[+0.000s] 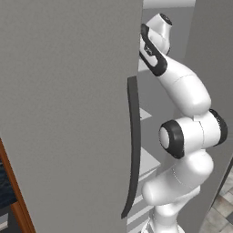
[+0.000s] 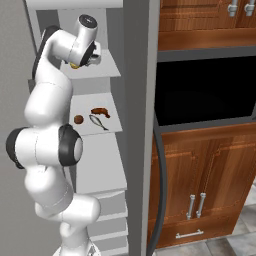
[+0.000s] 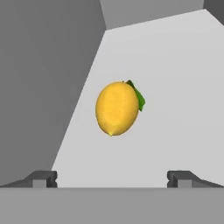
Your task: Take the lemon and fish from the highest rack and move them to the second highest rack where the pear and chicken drumstick are located, to maximize freezer space. Close the freezer door after rearranging.
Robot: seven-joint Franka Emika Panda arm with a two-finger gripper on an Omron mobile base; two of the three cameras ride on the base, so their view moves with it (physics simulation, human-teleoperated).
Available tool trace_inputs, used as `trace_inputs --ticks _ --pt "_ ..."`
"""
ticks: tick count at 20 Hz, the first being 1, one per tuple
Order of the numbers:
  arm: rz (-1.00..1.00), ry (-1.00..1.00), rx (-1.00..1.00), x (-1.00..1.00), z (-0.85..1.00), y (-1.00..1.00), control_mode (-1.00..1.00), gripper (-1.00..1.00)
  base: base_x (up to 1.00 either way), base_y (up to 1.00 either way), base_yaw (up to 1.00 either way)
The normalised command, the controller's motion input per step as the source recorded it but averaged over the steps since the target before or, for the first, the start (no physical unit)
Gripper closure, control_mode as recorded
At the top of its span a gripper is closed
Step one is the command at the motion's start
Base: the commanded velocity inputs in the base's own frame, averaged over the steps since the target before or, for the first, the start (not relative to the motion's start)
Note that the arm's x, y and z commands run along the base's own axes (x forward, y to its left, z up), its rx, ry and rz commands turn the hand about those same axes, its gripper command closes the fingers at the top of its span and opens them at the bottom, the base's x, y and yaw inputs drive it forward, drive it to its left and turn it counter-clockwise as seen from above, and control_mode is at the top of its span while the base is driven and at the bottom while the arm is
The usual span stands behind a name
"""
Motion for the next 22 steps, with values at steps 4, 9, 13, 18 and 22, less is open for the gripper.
trace_inputs --ticks 4,9,13,18,22 --pt "0.00 0.04 0.00 0.32 -0.13 0.15 -1.00 -1.00 0.00 0.00 0.00" --pt "0.00 0.00 0.00 0.35 -0.09 0.12 -1.00 -1.00 0.00 0.00 0.00" --pt "0.00 0.00 0.00 0.31 -0.13 0.17 -1.00 -1.00 0.00 0.00 0.00" --pt "0.00 0.00 0.00 0.13 -0.15 0.25 -1.00 -1.00 0.00 0.00 0.00" --pt "0.00 0.00 0.00 0.03 -0.14 0.20 -1.00 -1.00 0.00 0.00 0.00"
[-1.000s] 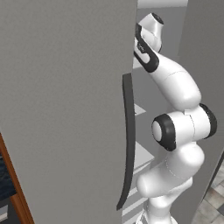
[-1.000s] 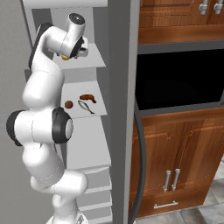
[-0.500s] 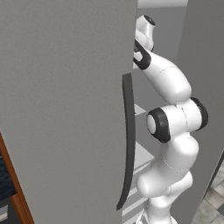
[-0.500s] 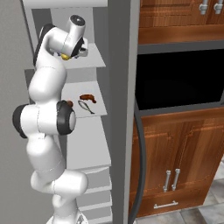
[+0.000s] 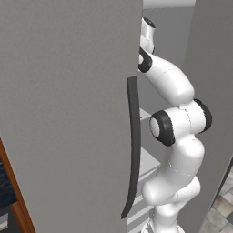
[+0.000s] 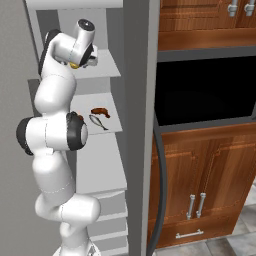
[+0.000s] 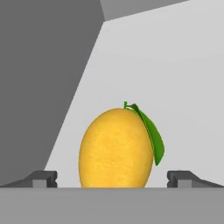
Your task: Take the lemon and fish from the highest rack and move them to the second highest rack where the pear and chicken drumstick are located, to maximize freezer space. Close the freezer door after rearranging.
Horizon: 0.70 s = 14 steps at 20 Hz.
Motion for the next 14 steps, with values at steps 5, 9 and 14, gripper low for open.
trace_inputs --ticks 5,9,14 --pt "0.00 0.00 -0.01 0.06 -0.21 0.19 -1.00 1.00 0.00 0.00 0.00" --pt "0.00 0.00 -0.01 0.07 -0.26 0.19 -1.00 1.00 0.00 0.00 0.00" --pt "0.00 0.00 0.00 0.06 -0.22 0.12 -1.00 1.00 0.00 0.00 0.00"
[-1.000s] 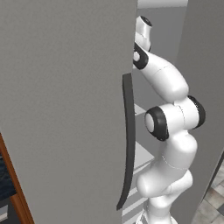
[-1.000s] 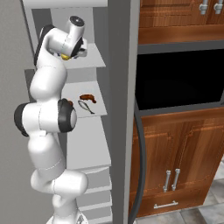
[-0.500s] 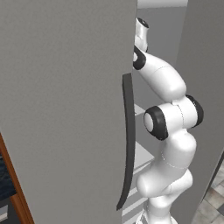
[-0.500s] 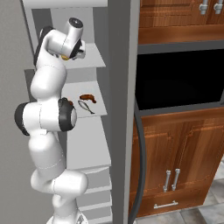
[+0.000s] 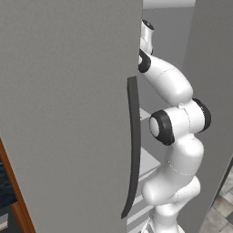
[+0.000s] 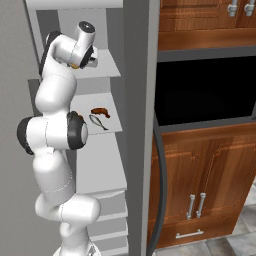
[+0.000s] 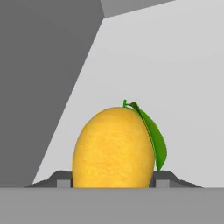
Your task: Take the lemon and fish from the highest rack and move them to the second highest rack where the pear and chicken drumstick are located, to maximize freezer space. Close the freezer door after rearranging.
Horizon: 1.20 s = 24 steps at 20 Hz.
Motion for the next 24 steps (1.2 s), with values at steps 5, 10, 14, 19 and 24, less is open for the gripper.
trace_inputs --ticks 5,10,14,19,24 --pt "0.00 -0.14 0.00 -0.34 -0.12 0.00 -1.00 1.00 0.00 0.00 0.00" --pt "0.00 -0.12 0.00 -0.81 -0.18 -0.02 -1.00 1.00 0.00 0.00 0.00" --pt "0.00 0.00 0.00 -0.93 -0.04 -0.03 -1.00 1.00 0.00 0.00 0.00" --pt "0.00 0.00 0.00 -1.00 -0.04 -0.15 -1.00 1.00 0.00 0.00 0.00" --pt "0.00 0.00 0.00 -0.92 -0.14 -0.39 -1.00 1.00 0.00 0.00 0.00"
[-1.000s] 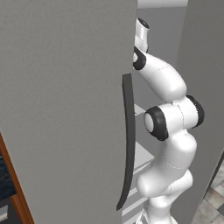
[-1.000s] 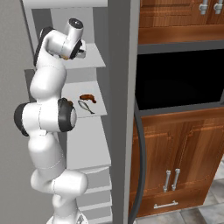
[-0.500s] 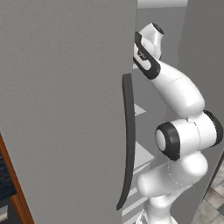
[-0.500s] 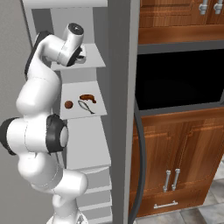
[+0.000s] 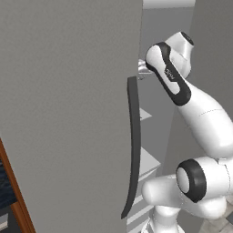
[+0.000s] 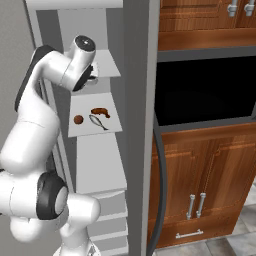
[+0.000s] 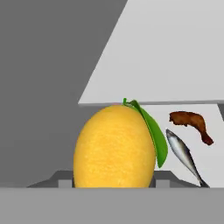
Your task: Take the lemon and fish from the highest rack and move them to the second highest rack where the pear and chicken drumstick are located, to maximize freezer space. Close the freezer door after rearranging.
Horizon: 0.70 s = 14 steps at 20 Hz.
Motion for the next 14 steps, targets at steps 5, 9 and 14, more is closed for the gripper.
trace_inputs --ticks 5,9,14 --pt "0.00 0.00 0.00 -0.75 -0.27 -0.52 -1.00 1.00 0.00 0.00 0.00" --pt "0.00 0.18 -0.02 -0.21 -0.49 -0.42 -1.00 1.00 0.00 0.00 0.00" --pt "0.00 0.24 -0.01 0.05 -0.50 -0.36 -1.00 1.00 0.00 0.00 0.00"
